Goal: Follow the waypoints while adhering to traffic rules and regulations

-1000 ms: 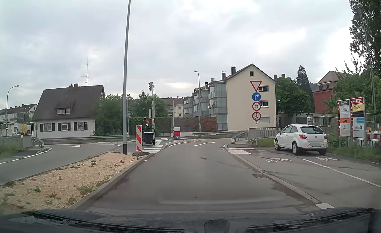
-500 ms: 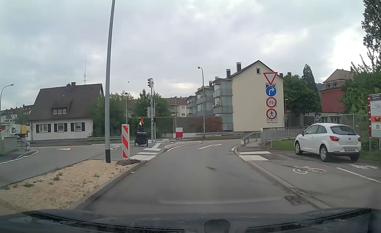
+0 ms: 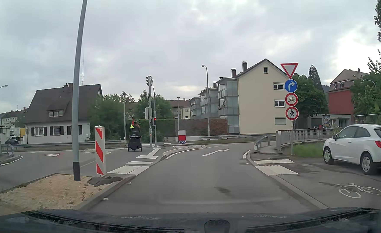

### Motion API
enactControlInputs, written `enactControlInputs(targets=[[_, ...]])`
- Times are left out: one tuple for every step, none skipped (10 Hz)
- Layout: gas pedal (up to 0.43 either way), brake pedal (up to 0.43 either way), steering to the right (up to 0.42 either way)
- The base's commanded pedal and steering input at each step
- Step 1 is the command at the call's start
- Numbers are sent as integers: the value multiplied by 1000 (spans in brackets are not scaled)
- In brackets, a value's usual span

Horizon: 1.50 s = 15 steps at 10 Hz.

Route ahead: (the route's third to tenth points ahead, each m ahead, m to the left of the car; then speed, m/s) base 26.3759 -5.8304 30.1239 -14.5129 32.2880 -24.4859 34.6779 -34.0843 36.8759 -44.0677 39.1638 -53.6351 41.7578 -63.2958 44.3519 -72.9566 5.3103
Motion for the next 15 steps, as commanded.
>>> enactControlInputs(targets=[[20, 0, -23], [8, 0, -19], [0, 0, -14], [0, 0, -10], [0, 0, -8], [0, 0, -8], [0, 0, -7], [0, 0, -5], [0, 0, -2], [0, 0, 0], [0, 0, 0], [0, 0, 0], [0, 0, 1], [0, 18, 5], [0, 55, 9]])
